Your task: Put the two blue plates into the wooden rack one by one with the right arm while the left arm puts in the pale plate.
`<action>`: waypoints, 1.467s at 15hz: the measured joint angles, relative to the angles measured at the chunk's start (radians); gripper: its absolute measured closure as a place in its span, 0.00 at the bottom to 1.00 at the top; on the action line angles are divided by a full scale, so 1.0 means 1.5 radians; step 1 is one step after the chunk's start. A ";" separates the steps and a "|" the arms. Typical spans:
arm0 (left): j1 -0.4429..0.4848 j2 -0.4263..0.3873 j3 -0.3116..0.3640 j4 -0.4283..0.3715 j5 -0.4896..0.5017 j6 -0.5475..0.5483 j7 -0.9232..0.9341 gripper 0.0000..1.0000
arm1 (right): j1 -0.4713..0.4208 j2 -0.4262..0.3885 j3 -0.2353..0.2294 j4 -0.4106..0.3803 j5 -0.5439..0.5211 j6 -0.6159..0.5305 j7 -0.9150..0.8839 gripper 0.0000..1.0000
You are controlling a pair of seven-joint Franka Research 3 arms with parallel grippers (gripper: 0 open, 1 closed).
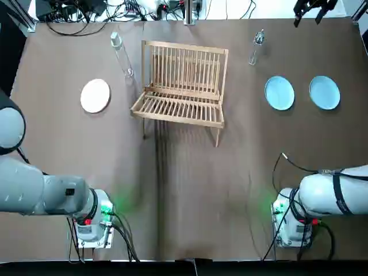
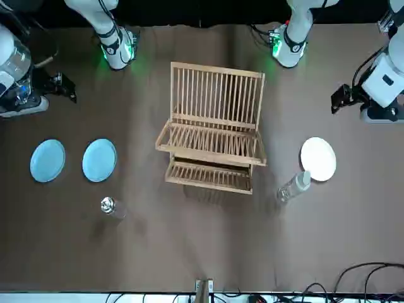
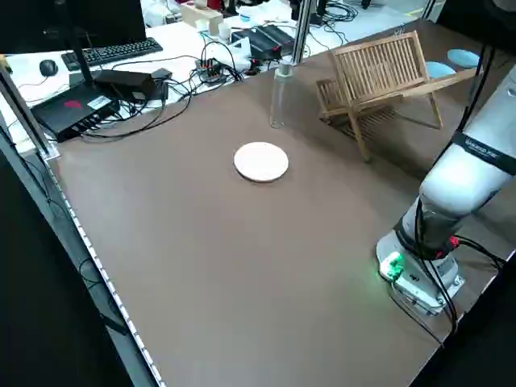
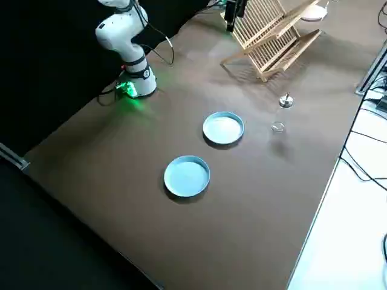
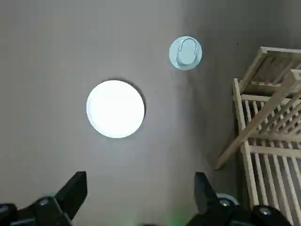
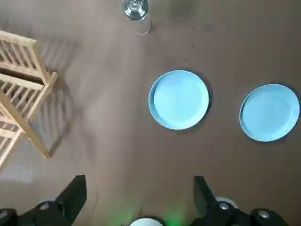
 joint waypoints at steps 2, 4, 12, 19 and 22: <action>0.000 0.000 0.000 0.000 0.000 -0.007 0.002 0.00 | -0.016 -0.005 -0.009 -0.007 0.000 0.003 -0.031 0.00; 0.001 0.000 0.000 -0.001 0.000 -0.012 0.010 0.00 | -0.037 -0.007 -0.016 -0.006 0.000 0.012 -0.050 0.00; 0.134 0.083 0.009 -0.107 0.058 0.064 0.129 0.00 | -0.062 -0.003 -0.018 -0.041 0.000 0.013 -0.060 0.01; 0.208 0.229 0.009 -0.216 0.075 0.307 0.178 0.00 | -0.145 0.214 -0.020 -0.085 0.000 0.162 -0.113 0.06; 0.220 0.330 0.010 -0.210 0.075 0.374 0.175 0.00 | -0.164 0.328 -0.020 -0.081 0.001 0.233 -0.135 0.00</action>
